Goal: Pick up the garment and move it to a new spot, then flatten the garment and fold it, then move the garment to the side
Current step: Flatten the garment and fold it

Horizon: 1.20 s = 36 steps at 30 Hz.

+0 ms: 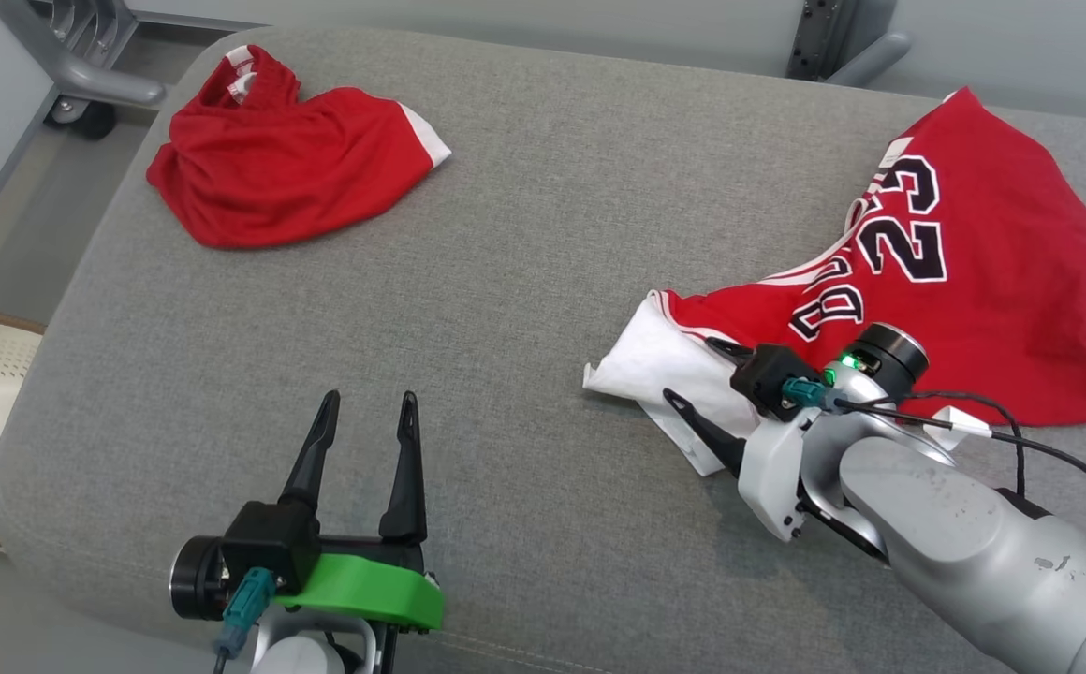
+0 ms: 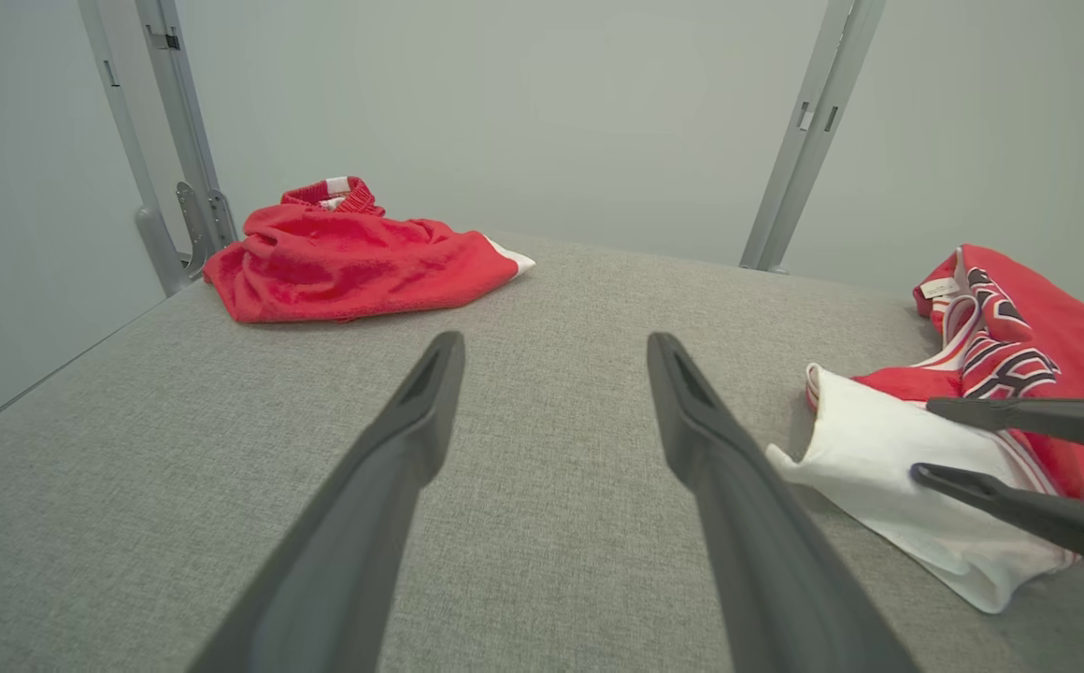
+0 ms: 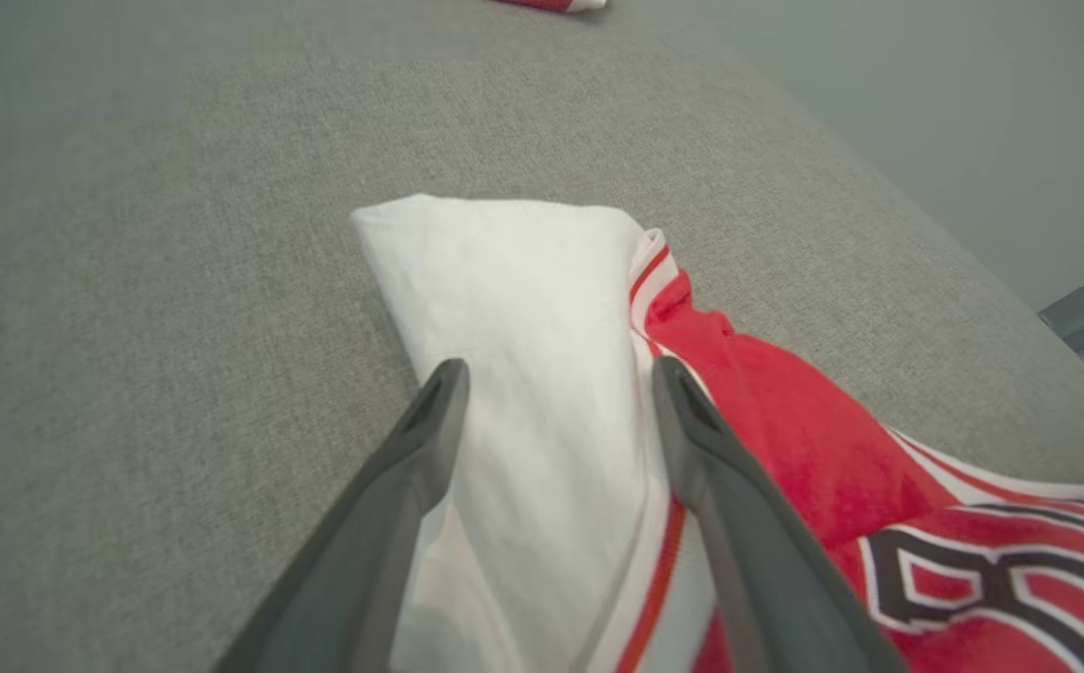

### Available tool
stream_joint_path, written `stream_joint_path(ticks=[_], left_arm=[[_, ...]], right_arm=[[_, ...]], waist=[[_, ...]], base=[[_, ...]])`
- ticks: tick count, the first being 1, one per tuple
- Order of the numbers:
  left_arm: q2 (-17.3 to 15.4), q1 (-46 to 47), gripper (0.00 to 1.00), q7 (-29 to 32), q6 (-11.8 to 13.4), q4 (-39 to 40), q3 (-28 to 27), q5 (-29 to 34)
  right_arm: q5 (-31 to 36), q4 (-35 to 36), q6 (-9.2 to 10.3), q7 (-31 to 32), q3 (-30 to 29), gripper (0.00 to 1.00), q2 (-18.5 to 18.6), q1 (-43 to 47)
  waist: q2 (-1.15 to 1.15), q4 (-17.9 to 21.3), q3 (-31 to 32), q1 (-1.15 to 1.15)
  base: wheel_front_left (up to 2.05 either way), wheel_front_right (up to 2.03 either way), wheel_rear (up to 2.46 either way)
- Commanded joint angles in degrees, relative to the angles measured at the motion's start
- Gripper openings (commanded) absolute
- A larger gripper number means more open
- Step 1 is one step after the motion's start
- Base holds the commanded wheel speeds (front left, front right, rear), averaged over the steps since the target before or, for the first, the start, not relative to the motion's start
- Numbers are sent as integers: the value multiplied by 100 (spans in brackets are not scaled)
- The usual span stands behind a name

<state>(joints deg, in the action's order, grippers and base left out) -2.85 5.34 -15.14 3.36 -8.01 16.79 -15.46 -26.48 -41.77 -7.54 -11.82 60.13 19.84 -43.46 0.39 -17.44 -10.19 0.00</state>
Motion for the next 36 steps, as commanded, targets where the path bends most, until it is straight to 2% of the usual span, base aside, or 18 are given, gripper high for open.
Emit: stream_joint_path(ticks=[1, 5, 6, 7, 8, 9, 14, 20, 26, 28, 33, 36], left_arm=[[-8, 9, 100, 1, 10, 18, 3, -54], [-7, 35, 100, 1, 32, 19, 16, -92], [-7, 44, 100, 1, 34, 12, 22, -94], [-7, 54, 100, 1, 34, 4, 28, -98], [-7, 59, 100, 1, 41, 2, 32, -108], [-7, 63, 100, 1, 51, 3, 34, -118], [-7, 32, 100, 1, 81, 22, -19, -89], [-8, -33, 100, 1, 83, 31, -87, -38], [-8, -89, 100, 1, 24, 43, -151, 20], [-8, -71, 100, 2, 9, 35, -144, 43], [-8, 61, 100, 2, -36, 5, -62, 30], [-9, 116, 100, 1, -38, -13, -18, 10]], right_arm=[[-130, 17, 10, 12, 124, 100, 31, -87], [-107, -193, 10, 59, 513, 100, 79, -290], [-55, -275, 10, 55, 600, 97, 72, -353], [-4, -366, 10, 40, 686, 49, 58, -414], [25, -459, 10, 15, 749, 35, 36, -463], [40, -545, 10, -10, 793, 0, 5, -500], [-109, -764, 10, -233, 809, 0, -119, -640], [-266, -185, 10, -331, 908, 0, 1, -494], [-416, 1095, 10, -340, 1173, 0, 547, -343], [-440, 1670, 10, -274, 1273, 0, 855, -321], [-352, 3109, 10, 382, 1321, 0, 1575, -24], [-524, 3425, 10, 654, 1326, 0, 1789, -4]], waist=[[-39, -93, -36, 0], [-39, -215, -78, 0], [-39, -245, -88, 0], [-39, -271, -96, 0], [-39, -295, -103, 0], [-39, -316, -107, 0], [-39, -318, -99, 0], [-39, -137, -45, 0], [-39, 189, -10, 0], [-39, 257, -12, 0], [-39, 235, -78, 0], [-39, 128, -140, 0]], base=[[0, 0, 0], [0, 0, 0], [0, 0, 0], [0, 0, 0], [0, 0, 0], [0, 0, 0], [0, 0, 0], [0, 0, 0], [0, 0, 0], [0, 0, 0], [0, 0, 0], [0, 0, 0]])
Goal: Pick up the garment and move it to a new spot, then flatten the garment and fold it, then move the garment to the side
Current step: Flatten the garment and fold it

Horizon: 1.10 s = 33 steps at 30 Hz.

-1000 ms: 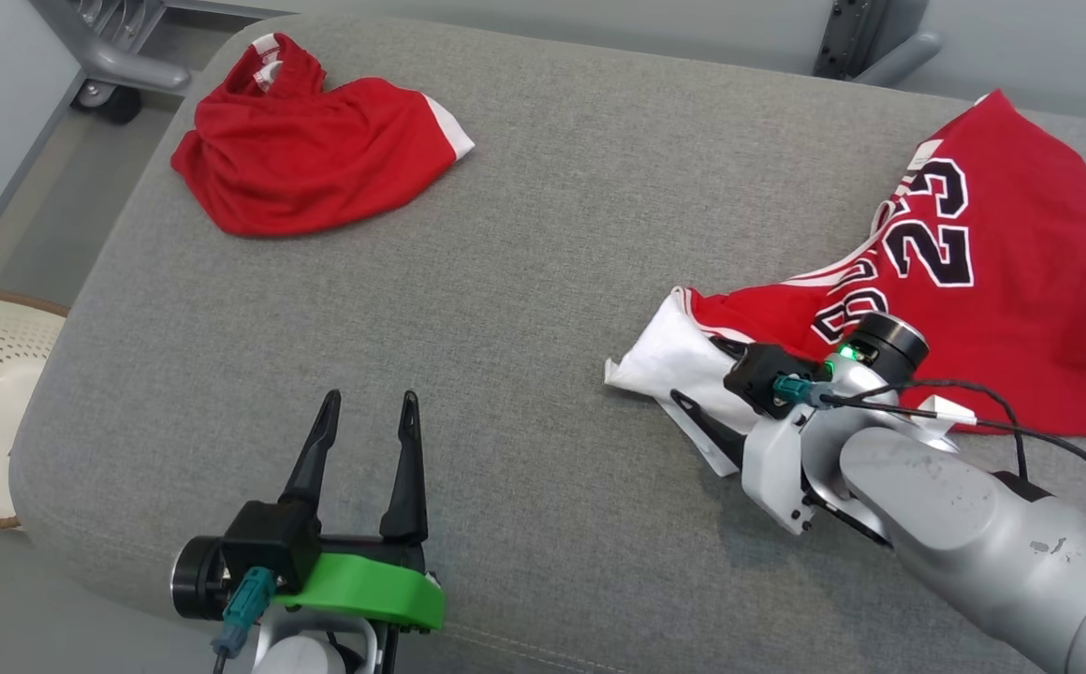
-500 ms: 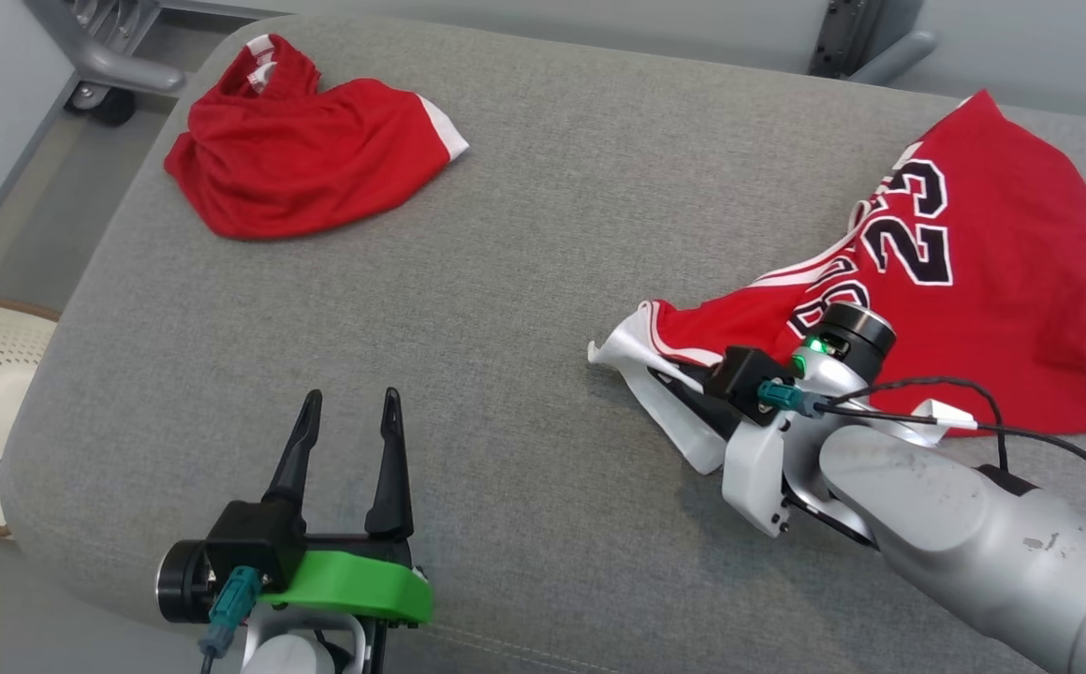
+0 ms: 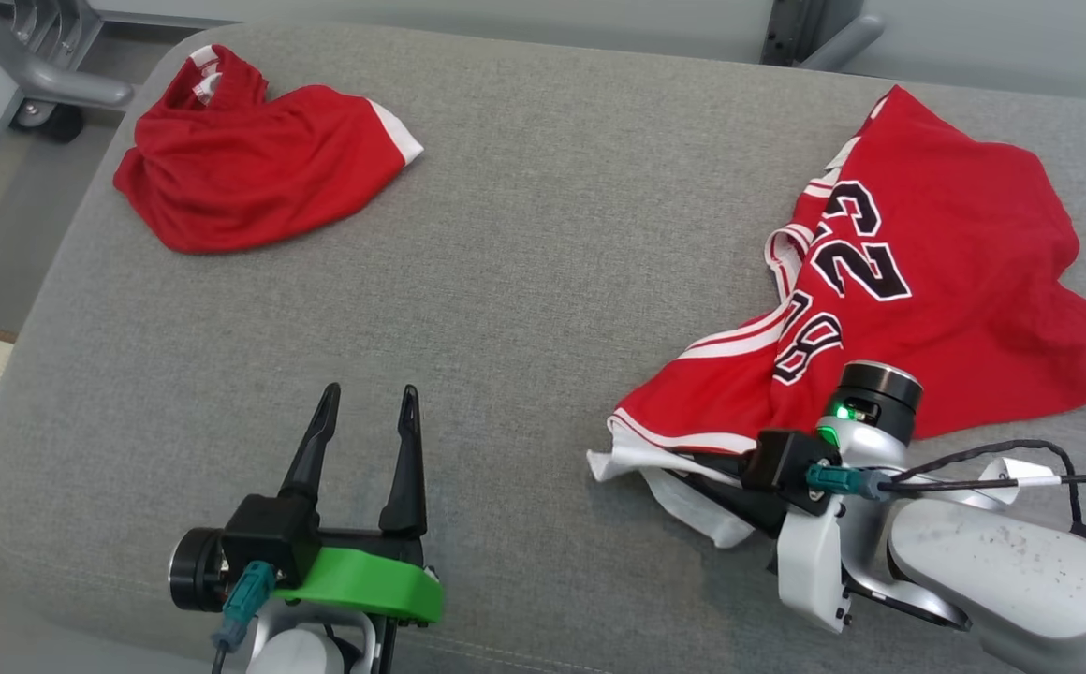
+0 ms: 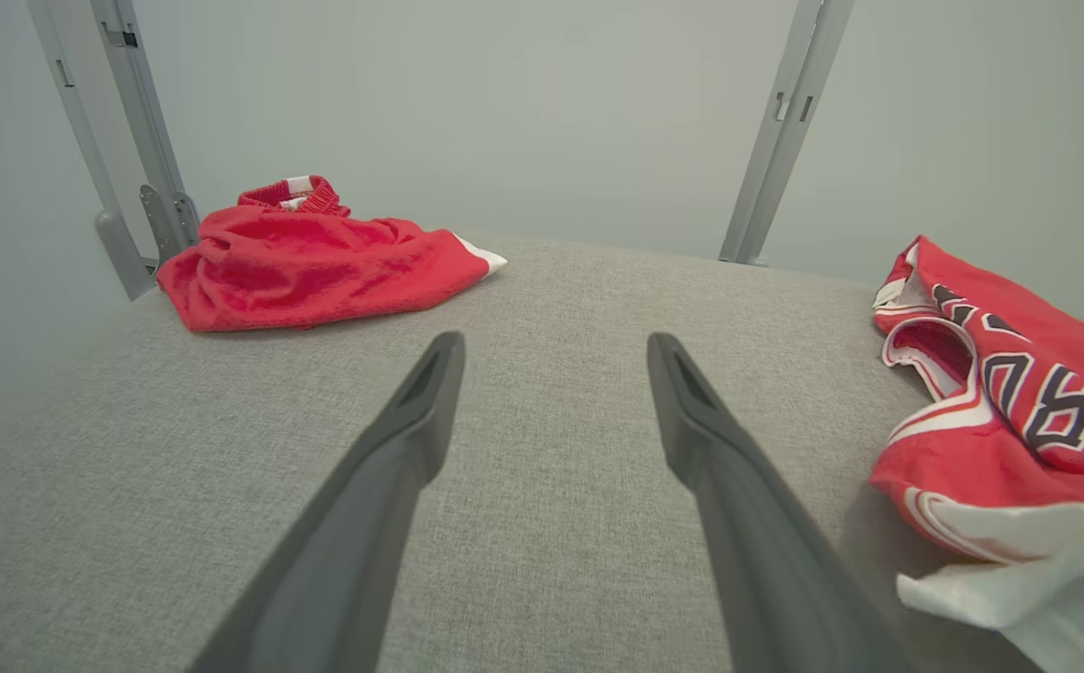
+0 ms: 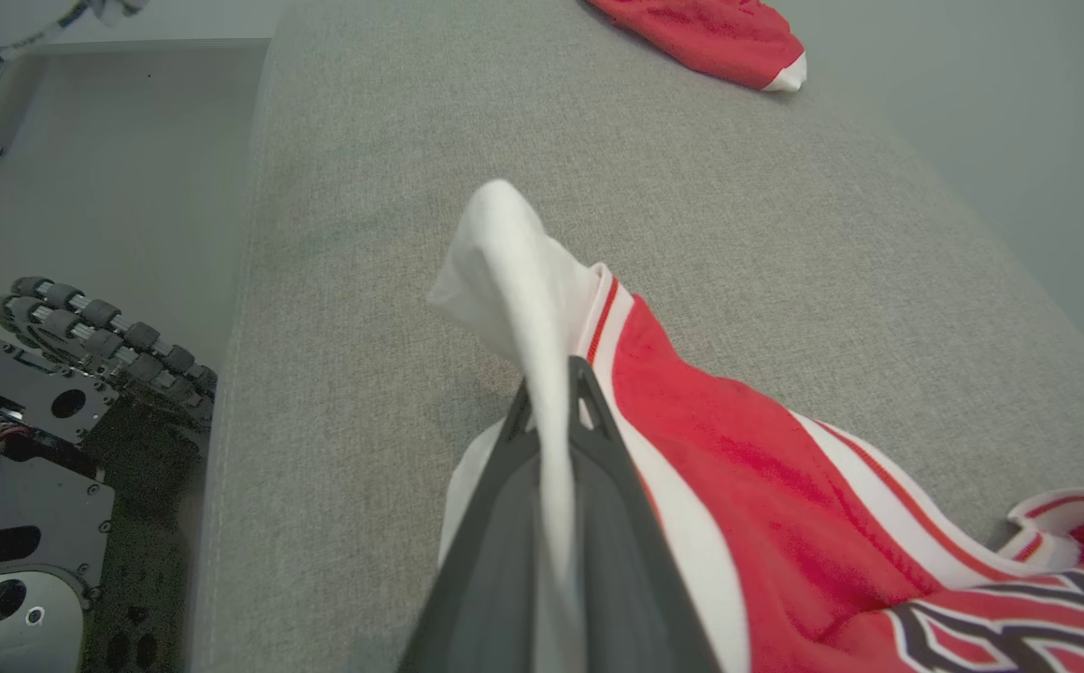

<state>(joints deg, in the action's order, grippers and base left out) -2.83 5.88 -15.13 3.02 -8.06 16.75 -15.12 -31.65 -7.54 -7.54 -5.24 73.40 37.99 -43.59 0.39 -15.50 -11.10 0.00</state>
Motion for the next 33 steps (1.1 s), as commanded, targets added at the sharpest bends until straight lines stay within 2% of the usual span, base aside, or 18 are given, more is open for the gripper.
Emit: stream_joint_path(ticks=[1, 7, 14, 15, 16, 17, 18, 24, 33], left_arm=[[-11, 80, 100, 0, -10, -19, -1, -36], [-10, 180, 100, 0, -6, -47, 67, -102], [-9, 163, 100, 0, 42, -53, 90, -130], [-8, 162, 100, 0, 45, -48, 87, -132], [-9, 158, 100, 0, 54, -46, 81, -133], [-8, 155, 100, 0, 61, -41, 76, -127], [-9, 150, 100, 0, 67, -39, 69, -121], [-10, 121, 100, 0, 60, -31, 24, -76], [-9, 92, 100, 0, 8, -3, -44, 19]], right_arm=[[-15, 30, 10, 88, 3, 0, 1, 9], [-63, -457, 10, 386, -1, 0, -182, -120], [-361, -1825, 10, 35, -1, 0, -718, -520], [-440, -2092, 10, -17, 0, 5, -812, -566], [-441, -2301, 10, -59, 5, 36, -909, -599], [-456, -2513, 10, -155, 4, 86, -1001, -652], [-542, -2719, 10, -235, 2, 100, -1080, -703], [-692, -3349, 10, -632, 1, 100, -1391, -829], [-1034, -3400, 10, -975, -125, 100, -1349, -1013]], waist=[[-39, -117, -68, 0], [-39, -436, -151, 0], [-39, -595, -191, 0], [-39, -595, -194, 0], [-39, -590, -198, 0], [-39, -580, -202, 0], [-39, -566, -204, 0], [-39, -347, -211, 0], [-39, 171, -162, 0]], base=[[0, 0, 0], [0, 0, 0], [0, 0, 0], [0, 0, 0], [0, 0, 0], [0, 0, 0], [0, 0, 0], [0, 0, 0], [0, 0, 0]])
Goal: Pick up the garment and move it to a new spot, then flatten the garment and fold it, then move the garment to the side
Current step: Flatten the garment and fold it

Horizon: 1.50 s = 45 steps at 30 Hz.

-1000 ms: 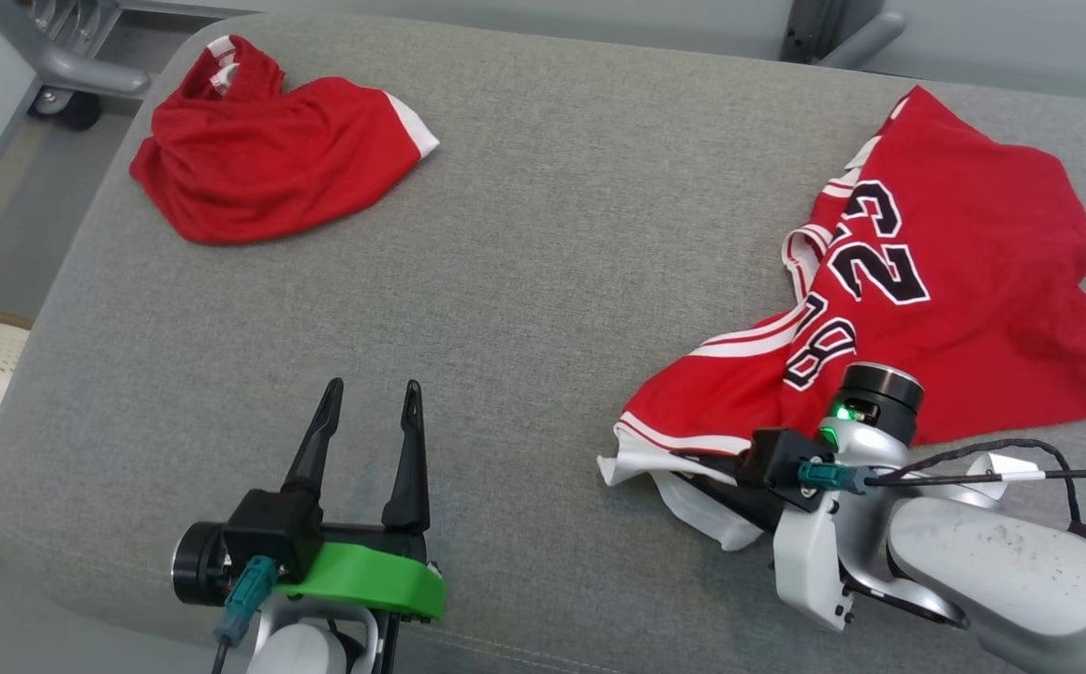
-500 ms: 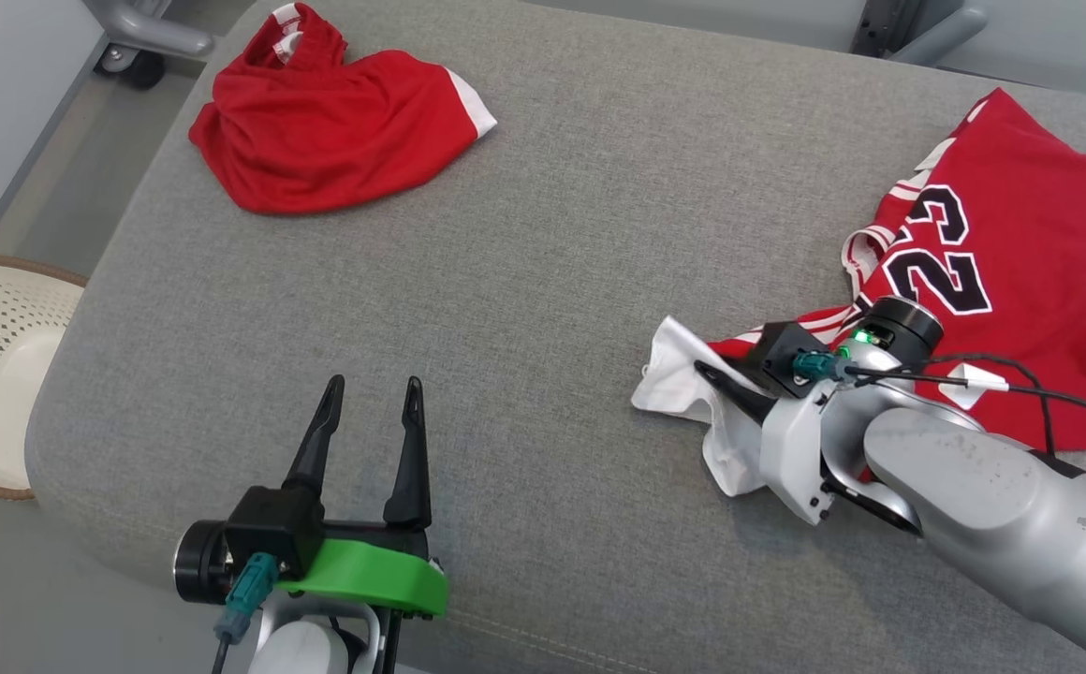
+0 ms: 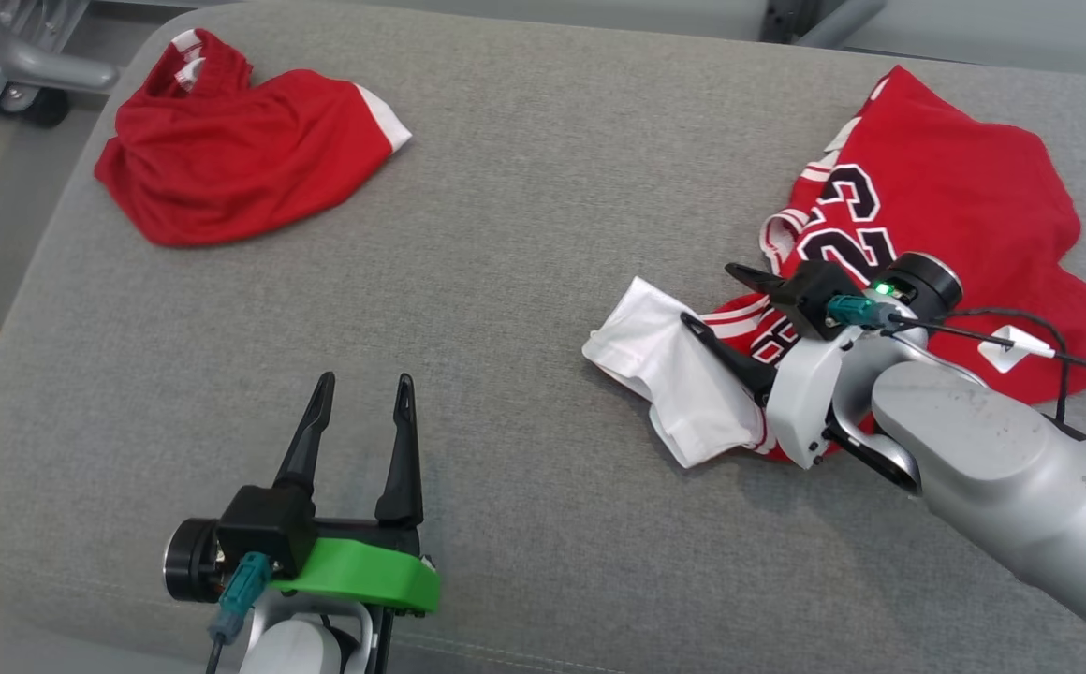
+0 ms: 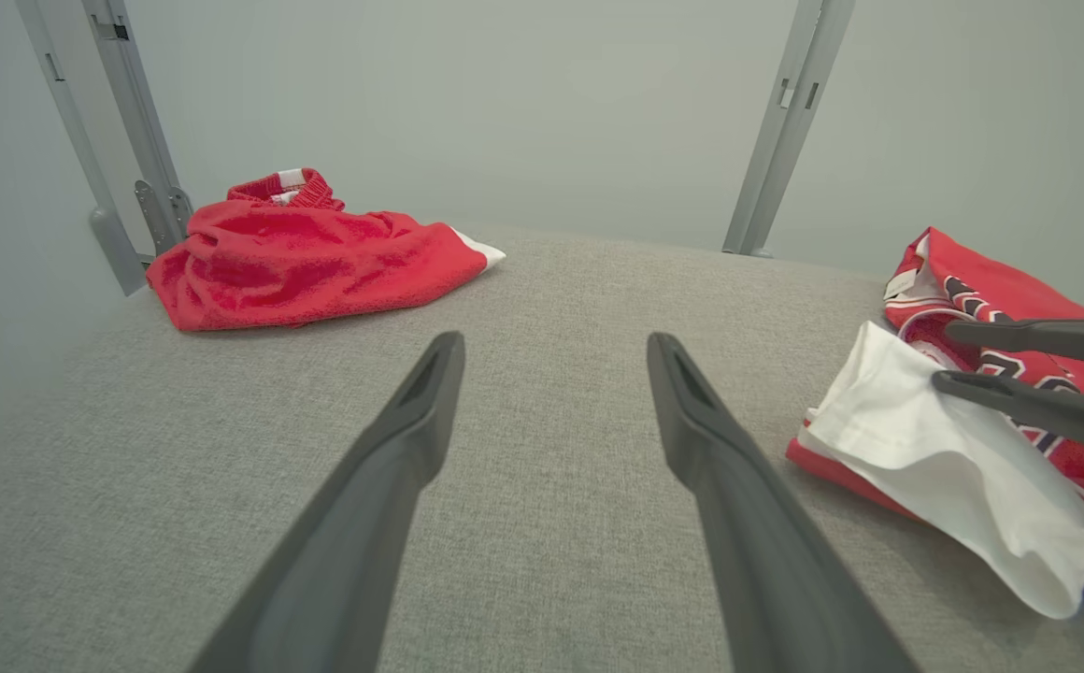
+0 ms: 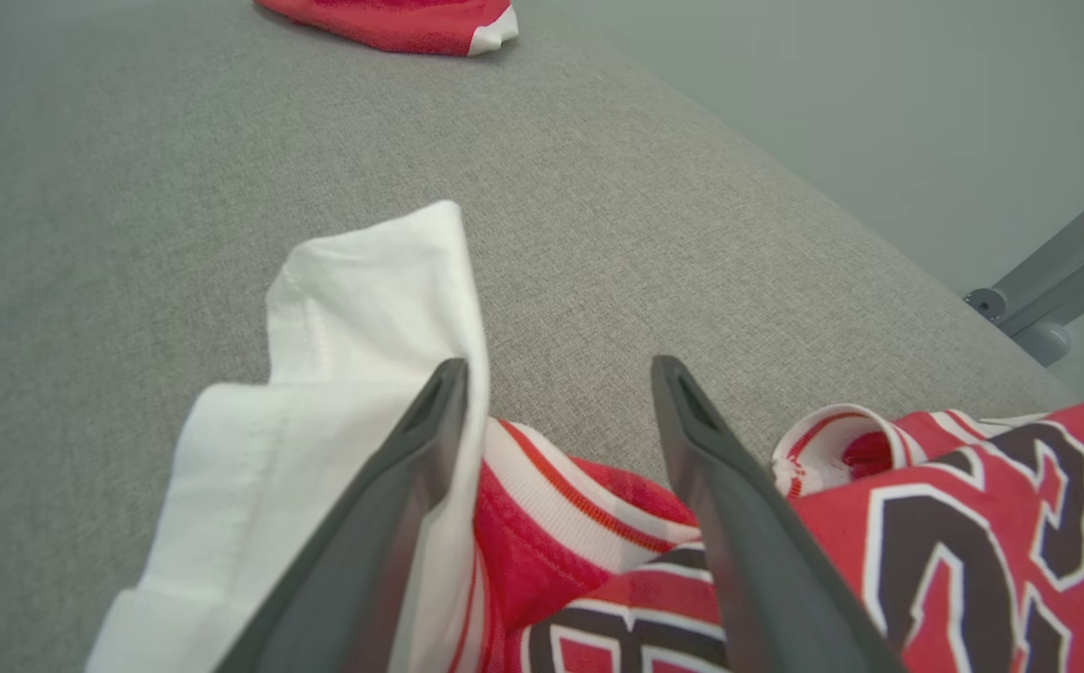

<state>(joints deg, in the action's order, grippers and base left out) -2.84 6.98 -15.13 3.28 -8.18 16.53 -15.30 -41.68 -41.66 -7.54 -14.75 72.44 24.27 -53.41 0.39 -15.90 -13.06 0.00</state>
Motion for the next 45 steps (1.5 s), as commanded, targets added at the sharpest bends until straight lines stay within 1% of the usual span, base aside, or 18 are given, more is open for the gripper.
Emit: stream_joint_path(ticks=[1, 4, 10, 15, 16, 19, 22, 25, 27, 32, 37, 38, 41, 45], left_arm=[[-9, -21, 100, 1, -28, 11, -29, 47], [-9, 17, 100, 1, -60, 3, -37, 109], [-9, 114, 100, 0, -130, -12, -24, 235], [-10, 103, 100, 0, -180, -33, -25, 308], [-10, 59, 100, 1, -187, -33, -43, 329], [-10, -31, 100, 1, -226, -31, -54, 346], [-10, -97, 100, 1, -242, -38, -72, 377], [-10, -191, 100, 1, -262, -32, -108, 405], [-10, -258, 100, 0, -273, -14, -153, 430], [-10, -506, 100, 1, -300, 44, -325, 487], [-10, -753, 100, 1, -298, 109, -493, 463], [-10, -753, 100, 1, -298, 109, -493, 463], [-10, -836, 100, 1, -305, 131, -561, 438], [-10, -903, 100, 1, -330, 120, -606, 438]], right_arm=[[-57, 34, 10, -41, -102, 100, 41, -34], [38, 263, 10, -47, -587, 100, 92, 28], [508, 755, 10, -47, -1688, 100, 158, 567], [989, 1028, 10, -48, -2687, 100, 99, 1139], [1202, 1151, 10, -48, -3178, 100, 40, 1403], [1566, 1398, 10, -48, -4022, 100, -98, 1890], [1983, 1744, 10, -48, -4907, 100, -321, 2433], [2403, 2161, 10, -48, -5679, 100, -594, 2992], [2639, 2428, 10, -48, -6071, 100, -809, 3347], [3033, 2973, 10, -48, -6644, 100, -1331, 4072], [3203, 3402, 10, -49, -7118, 100, -1761, 4562], [3203, 3402, 10, -49, -7118, 100, -1761, 4562], [3254, 3580, 9, -49, -7333, 100, -1936, 4780], [3299, 3649, 9, -49, -7408, 100, -2014, 4949]], waist=[[-39, 286, 44, 0], [-39, 514, 74, 0], [-39, 920, 171, 0], [-39, 1159, 293, 0], [-39, 1233, 352, 0], [-39, 1318, 444, 0], [-39, 1385, 540, 0], [-39, 1441, 635, 0], [-39, 1478, 696, 0], [-39, 1558, 861, 0], [-39, 1600, 965, 0], [-39, 1600, 965, 0], [-39, 1614, 1004, 0], [-39, 1636, 1026, 0]], base=[[0, 0, 0], [0, 0, 0], [0, 0, 0], [0, 0, 0], [0, 0, 0], [0, 0, 0], [0, 0, 0], [0, 0, 0], [0, 0, 0], [0, 0, 0], [0, 0, 0], [0, 0, 0], [0, 0, 0], [0, 0, 0]])
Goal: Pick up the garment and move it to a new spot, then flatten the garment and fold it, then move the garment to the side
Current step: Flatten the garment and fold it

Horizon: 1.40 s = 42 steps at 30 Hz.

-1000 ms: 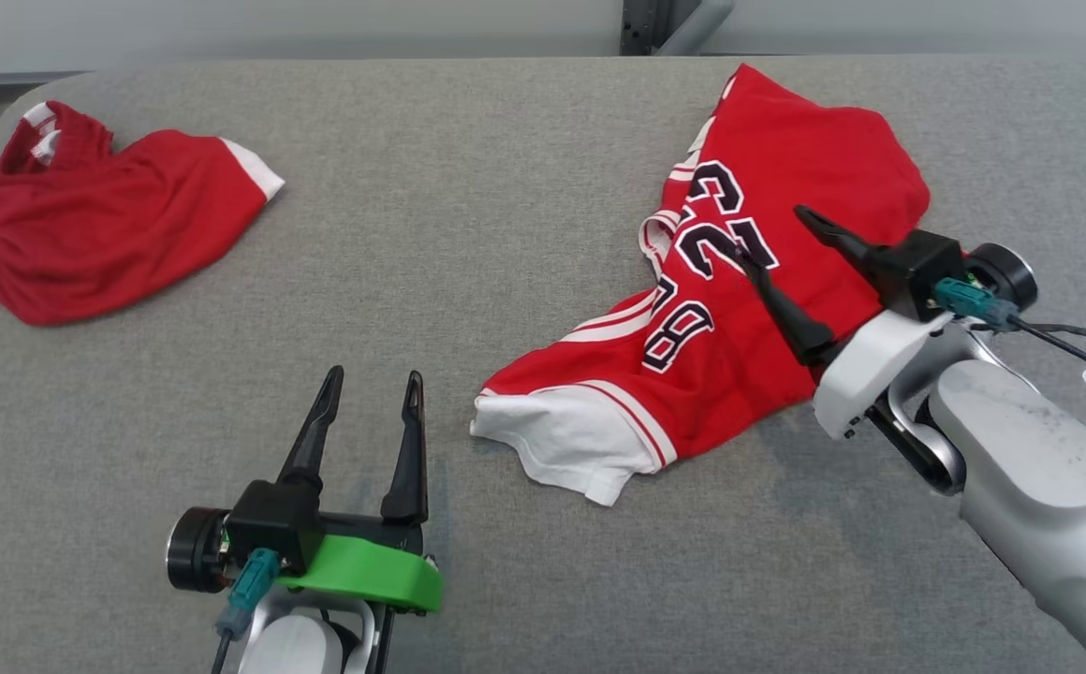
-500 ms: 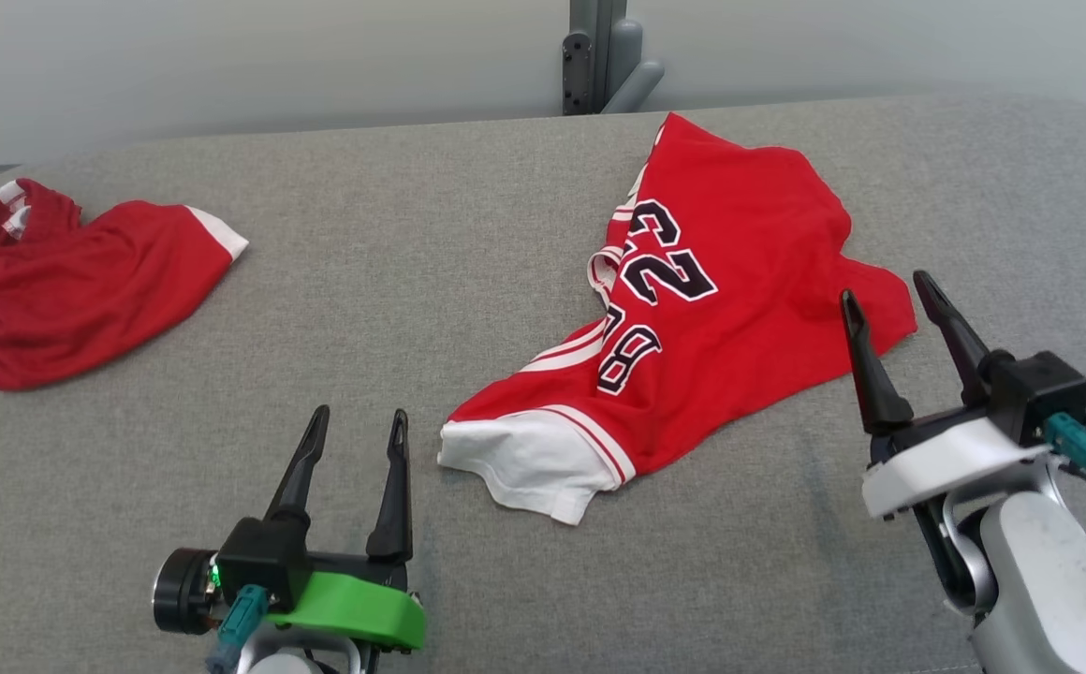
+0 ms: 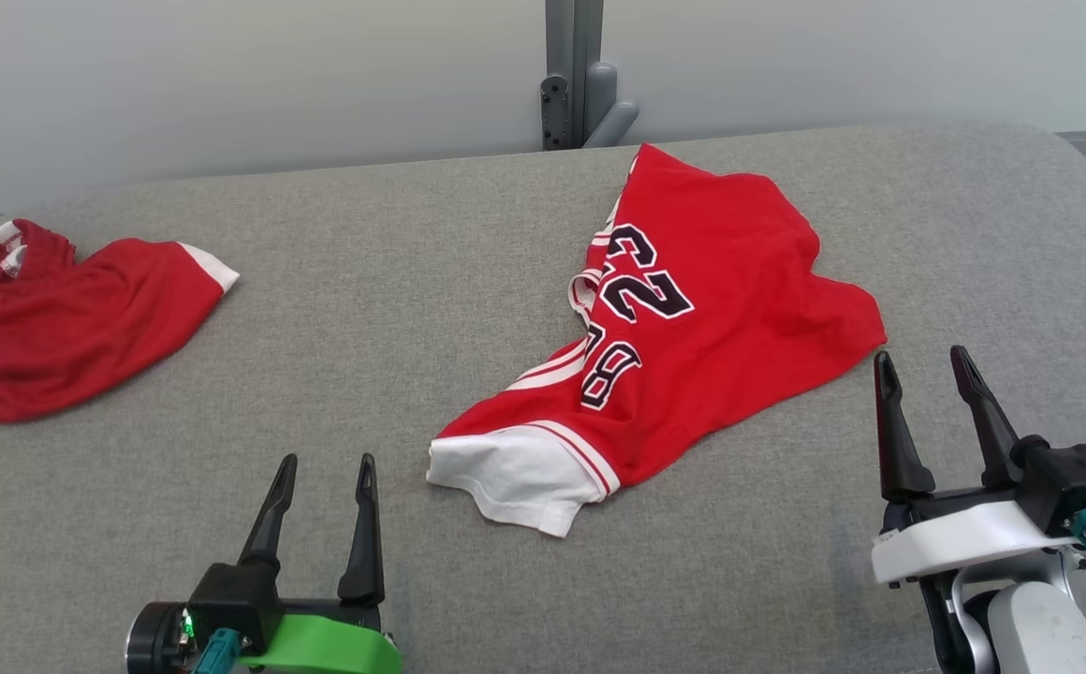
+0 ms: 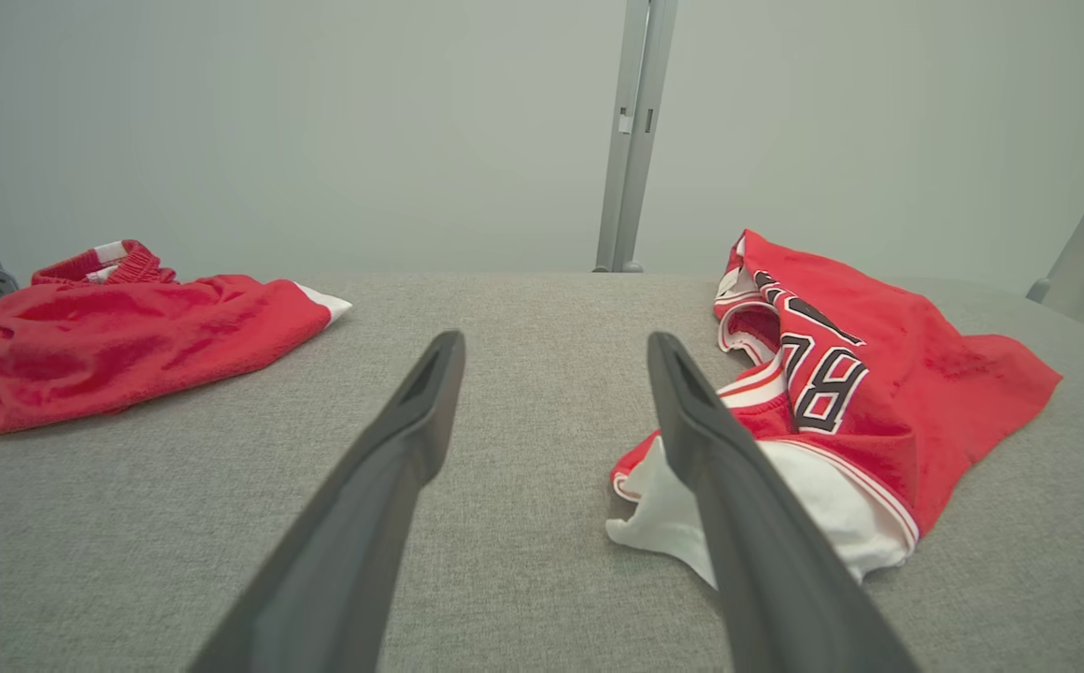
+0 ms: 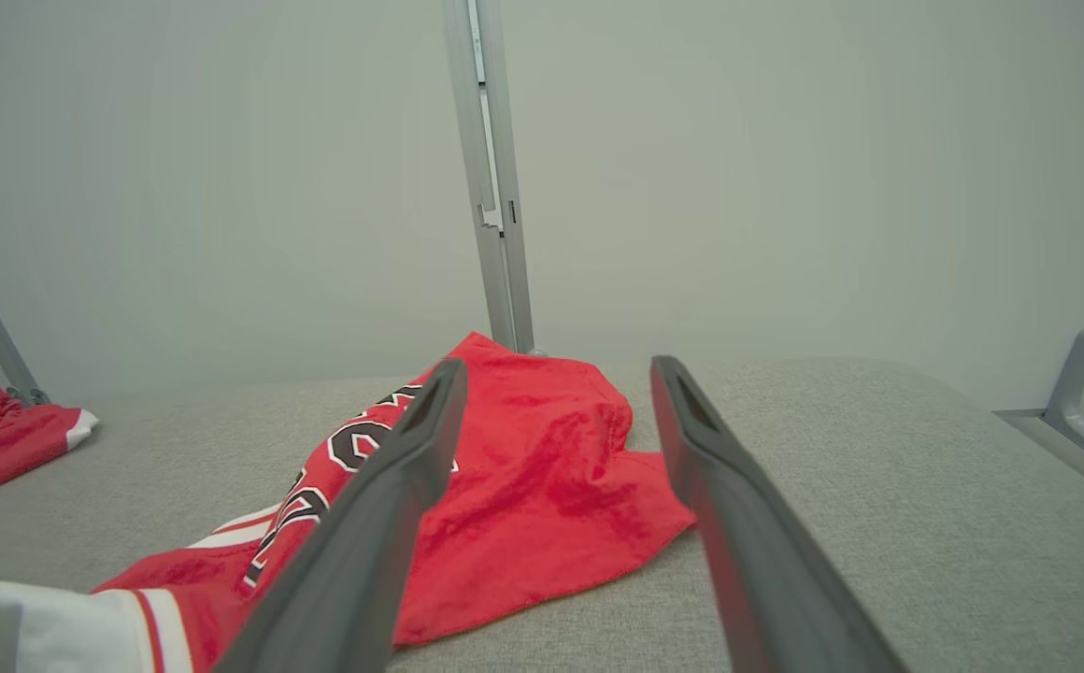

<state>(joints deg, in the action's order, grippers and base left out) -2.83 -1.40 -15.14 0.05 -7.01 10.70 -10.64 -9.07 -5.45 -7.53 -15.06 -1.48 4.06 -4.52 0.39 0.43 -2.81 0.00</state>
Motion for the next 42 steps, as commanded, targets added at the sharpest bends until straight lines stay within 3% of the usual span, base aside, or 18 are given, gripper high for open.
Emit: stream_joint_path(ticks=[1, 15, 22, 31, 40, 41, 42], left_arm=[[-11, -70, 100, 2, -6, -11, -32, -16], [-10, 54, 100, 1, -148, -424, 133, -27], [-11, 402, 100, 1, -361, -1167, 422, -153], [-12, 1220, 100, 2, -427, -2290, 653, -307], [-13, 1490, 100, 2, -460, -2698, 772, -584], [-13, 1507, 98, 1, -464, -2725, 785, -595], [-13, 1517, 79, 1, -468, -2740, 809, -612]], right_arm=[[55, 16, 8, -18, -22, 100, -7, 76], [17, -139, 9, -18, 72, 100, -74, -83], [-4, -129, 8, -18, 104, 100, -86, -181], [-31, -144, 8, -18, 150, 100, -85, -316], [-32, -168, 8, -18, 104, 100, -90, -384], [-35, -172, 9, -18, 104, 100, -91, -393], [-39, -176, 9, -18, 103, 100, -92, -399]], waist=[[-39, 10, 0, 0], [-39, 53, -103, 0], [-39, 110, -265, 0], [-39, 304, -567, 0], [-39, 404, -687, 0], [-39, 413, -688, 0], [-39, 419, -689, 0]], base=[[0, 0, 0], [0, 0, 0], [0, 0, 0], [0, 0, 0], [0, 0, 0], [0, 0, 0], [0, 0, 0]])
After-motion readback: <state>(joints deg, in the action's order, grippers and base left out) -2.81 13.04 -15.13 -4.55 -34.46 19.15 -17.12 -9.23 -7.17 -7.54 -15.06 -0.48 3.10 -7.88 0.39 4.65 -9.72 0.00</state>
